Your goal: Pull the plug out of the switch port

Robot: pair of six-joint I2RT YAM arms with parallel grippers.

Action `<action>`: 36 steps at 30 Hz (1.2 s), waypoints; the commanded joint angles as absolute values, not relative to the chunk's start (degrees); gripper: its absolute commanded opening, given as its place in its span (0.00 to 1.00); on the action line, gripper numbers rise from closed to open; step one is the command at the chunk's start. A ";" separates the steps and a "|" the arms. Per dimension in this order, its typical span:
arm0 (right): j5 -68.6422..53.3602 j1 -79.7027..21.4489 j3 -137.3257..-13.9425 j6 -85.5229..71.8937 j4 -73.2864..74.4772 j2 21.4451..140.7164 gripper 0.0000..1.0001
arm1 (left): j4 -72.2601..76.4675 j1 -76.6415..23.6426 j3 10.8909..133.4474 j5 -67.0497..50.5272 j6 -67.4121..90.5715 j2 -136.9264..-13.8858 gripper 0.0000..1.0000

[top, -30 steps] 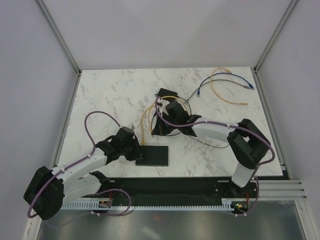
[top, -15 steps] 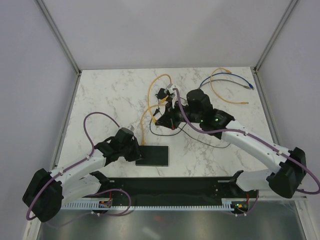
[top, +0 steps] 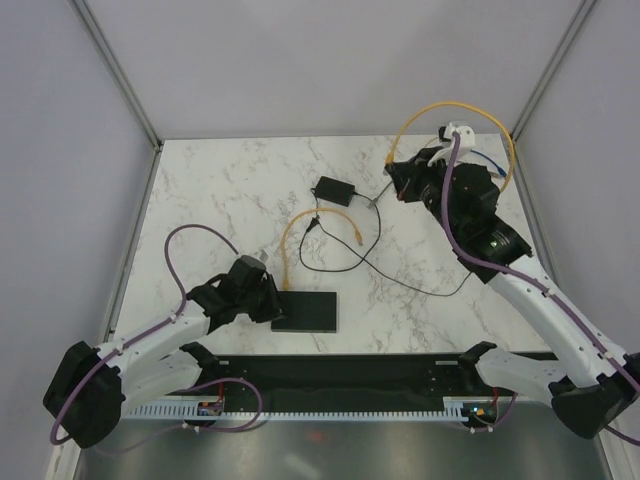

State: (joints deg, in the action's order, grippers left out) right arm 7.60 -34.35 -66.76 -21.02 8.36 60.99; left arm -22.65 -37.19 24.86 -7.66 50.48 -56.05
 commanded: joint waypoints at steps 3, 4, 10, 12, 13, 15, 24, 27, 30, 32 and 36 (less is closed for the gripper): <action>13.45 -23.76 -66.79 -23.73 6.33 70.47 0.00 | -22.85 -37.00 23.91 -7.73 50.27 -54.06 0.23; 13.01 -22.51 -67.75 -23.21 5.98 73.79 0.00 | -22.85 -37.00 23.73 -8.00 50.27 -53.79 0.23; 5.02 -11.98 -75.39 -24.51 6.68 87.78 0.01 | -23.03 -37.00 23.12 -8.09 50.54 -52.47 0.23; -1.81 -8.54 -77.60 -28.27 8.42 94.55 0.01 | -23.03 -37.00 23.20 -8.09 50.54 -52.38 0.23; -4.72 -5.05 -79.09 -29.87 8.61 96.83 0.02 | -23.20 -37.00 23.29 -8.09 50.45 -52.38 0.23; -14.21 -0.82 -80.06 -34.07 8.61 103.34 0.04 | -23.29 -37.00 23.64 -8.09 50.45 -52.56 0.23; -20.75 4.04 -80.51 -35.51 8.61 115.92 0.18 | -23.38 -37.00 24.35 -8.00 50.27 -53.44 0.23; -20.04 4.22 -80.42 -34.90 9.57 117.07 0.35 | -23.29 -37.00 24.43 -7.91 50.27 -53.53 0.23; -18.81 3.78 -80.07 -33.14 10.89 115.32 0.53 | -23.38 -37.00 24.78 -8.00 50.10 -53.26 0.23; -15.66 2.82 -80.51 -30.43 13.86 112.42 0.62 | -23.47 -37.00 25.22 -7.47 49.83 -52.91 0.23; -9.77 -3.06 -81.39 -25.76 19.06 106.54 0.67 | -25.22 -37.00 27.15 -5.37 48.61 -53.61 0.23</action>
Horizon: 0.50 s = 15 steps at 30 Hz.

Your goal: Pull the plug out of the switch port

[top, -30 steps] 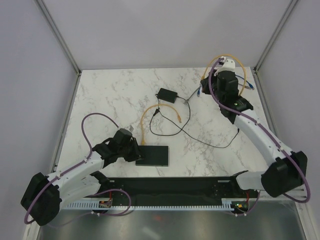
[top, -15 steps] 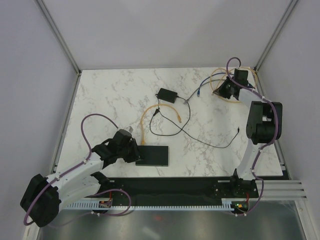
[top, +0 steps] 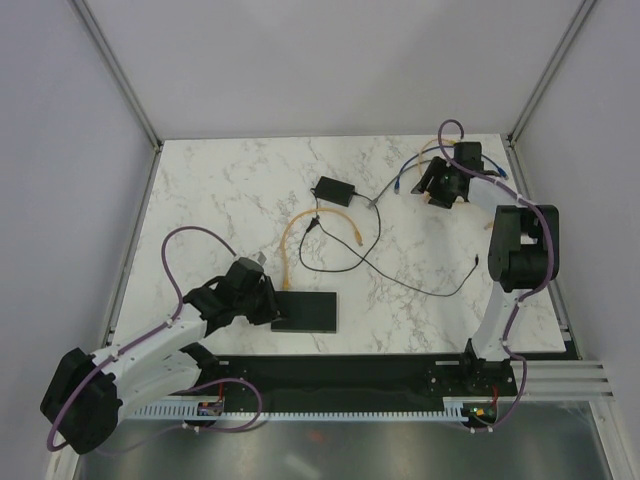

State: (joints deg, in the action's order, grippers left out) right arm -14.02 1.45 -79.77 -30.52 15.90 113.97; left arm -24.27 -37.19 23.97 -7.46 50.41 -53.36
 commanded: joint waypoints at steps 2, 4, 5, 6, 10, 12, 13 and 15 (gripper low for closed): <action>-8.96 -5.70 -80.34 -24.62 19.69 102.84 0.68 | -26.01 -36.91 28.73 -3.87 47.90 -55.10 0.24; -10.28 -10.62 -77.97 -23.03 19.42 100.11 0.68 | -26.72 -36.65 30.14 -3.17 47.20 -56.24 0.23; -12.20 -14.55 -76.65 -22.42 19.08 99.59 0.68 | -26.89 -36.48 30.58 -3.08 46.94 -57.64 0.23; -13.61 -16.59 -75.94 -21.37 18.72 99.15 0.67 | -26.81 -36.30 30.85 -2.99 46.76 -58.27 0.23; -21.87 -25.30 -72.25 -21.71 14.69 99.14 0.66 | -27.07 -35.60 31.82 -2.81 46.49 -61.43 0.23; -25.56 -29.59 -70.41 -22.67 10.91 100.36 0.65 | -27.16 -35.42 31.38 -2.29 47.02 -62.48 0.23; -26.53 -31.01 -70.14 -23.46 9.85 100.98 0.64 | -27.16 -35.42 31.03 -1.94 47.89 -62.66 0.23; -28.46 -34.97 -70.22 -24.08 7.74 102.56 0.63 | -27.16 -35.25 29.80 -1.06 48.86 -62.93 0.23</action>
State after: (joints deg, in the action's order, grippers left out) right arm -22.72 -32.10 -70.96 -23.75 12.45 100.49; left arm -26.70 -35.68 29.93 -4.23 48.73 -62.63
